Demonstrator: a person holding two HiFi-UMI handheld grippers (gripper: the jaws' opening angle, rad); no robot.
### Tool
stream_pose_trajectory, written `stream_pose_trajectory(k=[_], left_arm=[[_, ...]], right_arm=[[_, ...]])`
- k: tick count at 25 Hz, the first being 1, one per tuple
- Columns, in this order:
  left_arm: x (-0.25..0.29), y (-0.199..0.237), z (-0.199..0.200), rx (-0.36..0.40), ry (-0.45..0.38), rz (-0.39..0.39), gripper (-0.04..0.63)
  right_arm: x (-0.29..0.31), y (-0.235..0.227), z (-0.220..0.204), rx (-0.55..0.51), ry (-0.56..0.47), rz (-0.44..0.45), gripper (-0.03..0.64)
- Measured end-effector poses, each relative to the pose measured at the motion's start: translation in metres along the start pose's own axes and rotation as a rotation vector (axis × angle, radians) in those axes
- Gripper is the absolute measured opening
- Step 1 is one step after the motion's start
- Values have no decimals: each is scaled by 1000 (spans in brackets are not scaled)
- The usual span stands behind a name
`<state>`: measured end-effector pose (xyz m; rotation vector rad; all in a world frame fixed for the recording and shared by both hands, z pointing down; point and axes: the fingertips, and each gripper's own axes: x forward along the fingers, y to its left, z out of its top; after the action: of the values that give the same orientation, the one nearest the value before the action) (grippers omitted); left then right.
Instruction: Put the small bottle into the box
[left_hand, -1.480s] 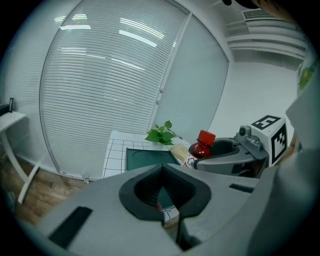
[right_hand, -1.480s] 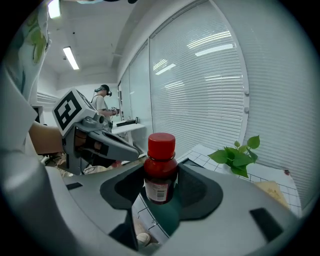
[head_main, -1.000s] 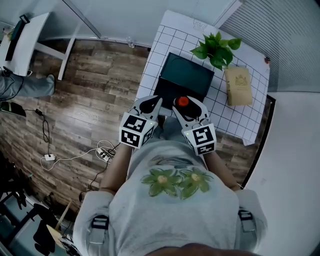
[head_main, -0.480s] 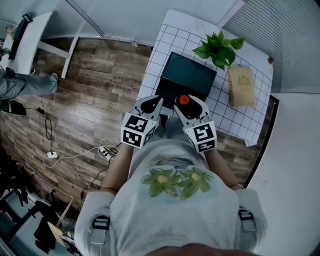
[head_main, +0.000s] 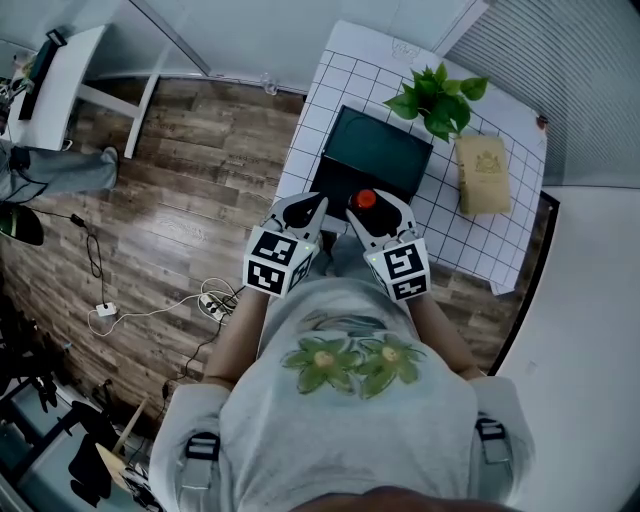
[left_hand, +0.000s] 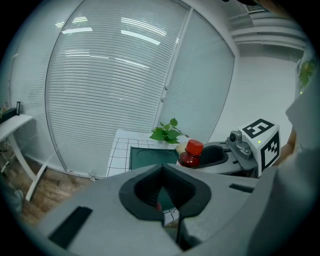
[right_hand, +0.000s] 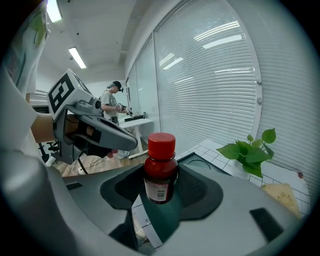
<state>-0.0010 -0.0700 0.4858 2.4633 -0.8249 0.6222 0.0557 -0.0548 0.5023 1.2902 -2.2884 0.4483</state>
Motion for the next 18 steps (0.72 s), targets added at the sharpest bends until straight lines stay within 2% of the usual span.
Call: stream_pose_trajectory(k=[18], left_arm=[[-3,5,-1,-2,10,22,6]], right_arm=[[15,-3,-11,-12,30,18,209]])
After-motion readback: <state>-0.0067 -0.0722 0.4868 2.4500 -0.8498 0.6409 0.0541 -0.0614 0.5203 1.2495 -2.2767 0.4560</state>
